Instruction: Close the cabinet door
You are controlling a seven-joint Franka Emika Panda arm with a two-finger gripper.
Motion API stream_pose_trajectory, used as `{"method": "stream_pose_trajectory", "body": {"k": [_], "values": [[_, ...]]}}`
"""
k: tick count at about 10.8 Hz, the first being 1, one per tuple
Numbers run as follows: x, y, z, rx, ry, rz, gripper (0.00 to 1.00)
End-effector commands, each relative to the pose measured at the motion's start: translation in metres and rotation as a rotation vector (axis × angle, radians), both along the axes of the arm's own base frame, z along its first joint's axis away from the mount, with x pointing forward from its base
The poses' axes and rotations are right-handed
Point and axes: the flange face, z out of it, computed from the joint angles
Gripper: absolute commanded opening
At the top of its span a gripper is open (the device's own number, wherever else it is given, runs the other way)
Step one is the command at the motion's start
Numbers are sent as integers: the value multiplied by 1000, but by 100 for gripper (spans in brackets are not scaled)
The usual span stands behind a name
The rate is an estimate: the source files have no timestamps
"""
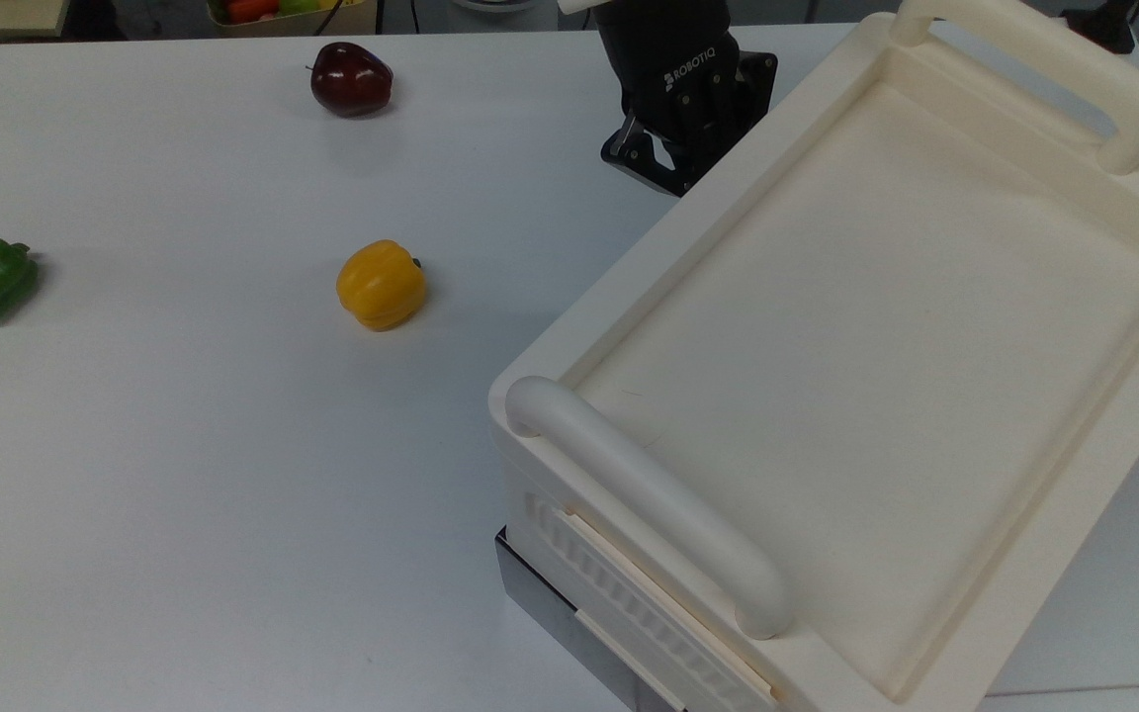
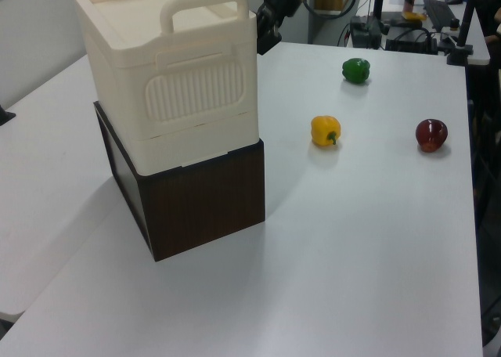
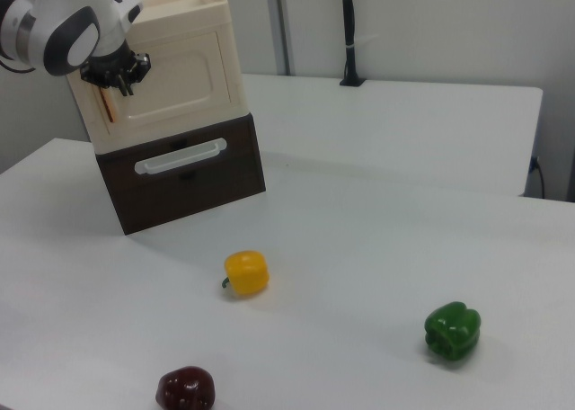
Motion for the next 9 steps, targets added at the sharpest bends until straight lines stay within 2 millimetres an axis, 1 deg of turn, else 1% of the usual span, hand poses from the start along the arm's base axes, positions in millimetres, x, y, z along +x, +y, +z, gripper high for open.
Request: {"method": "stream_pose_trajectory", "body": {"k": [1, 3, 4, 6, 8, 9], "values": [[4, 14, 4, 19, -39, -18, 11], [1, 11, 5, 6, -30, -10, 11], [-2, 6, 4, -3, 2, -1, 11], [-9, -24, -1, -63, 114, 6, 11], [-22, -56, -3, -111, 259, -3, 11], [-33, -75, 4, -133, 325, -52, 11]]}}
